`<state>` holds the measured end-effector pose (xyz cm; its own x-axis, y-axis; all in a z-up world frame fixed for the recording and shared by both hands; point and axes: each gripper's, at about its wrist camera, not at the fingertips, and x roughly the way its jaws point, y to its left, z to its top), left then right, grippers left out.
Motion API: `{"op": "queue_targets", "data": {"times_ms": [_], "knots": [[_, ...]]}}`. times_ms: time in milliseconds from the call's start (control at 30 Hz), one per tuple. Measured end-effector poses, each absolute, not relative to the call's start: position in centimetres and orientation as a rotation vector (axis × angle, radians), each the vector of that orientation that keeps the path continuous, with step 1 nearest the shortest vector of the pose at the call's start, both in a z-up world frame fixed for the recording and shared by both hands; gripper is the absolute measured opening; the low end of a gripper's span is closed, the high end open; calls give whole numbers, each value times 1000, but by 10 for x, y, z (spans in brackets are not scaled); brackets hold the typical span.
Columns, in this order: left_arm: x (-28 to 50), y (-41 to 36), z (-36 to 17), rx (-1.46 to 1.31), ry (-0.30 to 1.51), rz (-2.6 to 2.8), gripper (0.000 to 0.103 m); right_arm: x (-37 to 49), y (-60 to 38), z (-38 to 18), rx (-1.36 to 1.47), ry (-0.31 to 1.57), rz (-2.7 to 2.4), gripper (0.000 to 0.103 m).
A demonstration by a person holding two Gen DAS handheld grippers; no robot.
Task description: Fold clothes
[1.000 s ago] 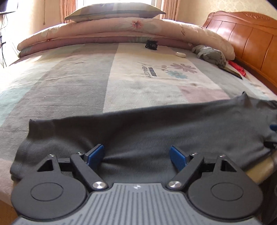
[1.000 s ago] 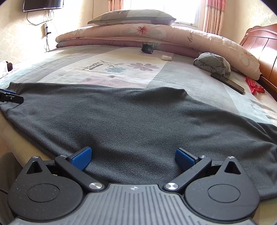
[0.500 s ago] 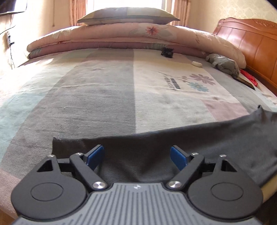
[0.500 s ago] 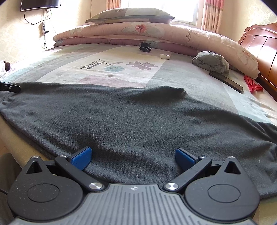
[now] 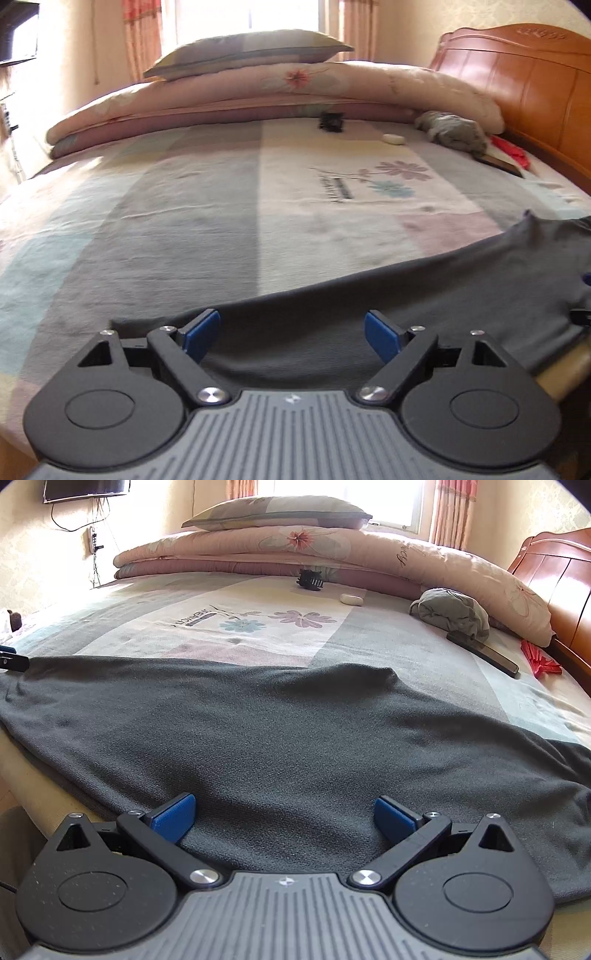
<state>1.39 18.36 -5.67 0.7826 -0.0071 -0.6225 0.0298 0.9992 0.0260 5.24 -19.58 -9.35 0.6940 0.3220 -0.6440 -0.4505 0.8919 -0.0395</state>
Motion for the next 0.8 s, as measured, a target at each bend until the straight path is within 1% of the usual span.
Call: {"op": "queue_targets", "data": {"times_ms": [133, 267, 367, 500, 700, 800], "knots": [[24, 159, -71, 65, 720, -32, 86, 53, -196, -93, -202, 685, 436, 103], [19, 167, -86, 7, 783, 30, 86, 54, -195, -92, -203, 692, 437, 103], [4, 176, -88, -25, 784, 59, 88, 54, -196, -92, -201, 690, 438, 103], [-10, 181, -83, -22, 806, 110, 88, 53, -196, -93, -199, 684, 439, 103], [-1, 152, -63, 40, 738, 48, 88, 56, -199, -87, -207, 695, 451, 103], [10, 134, -64, 73, 729, 3, 88, 58, -211, -76, -203, 651, 419, 103]]}}
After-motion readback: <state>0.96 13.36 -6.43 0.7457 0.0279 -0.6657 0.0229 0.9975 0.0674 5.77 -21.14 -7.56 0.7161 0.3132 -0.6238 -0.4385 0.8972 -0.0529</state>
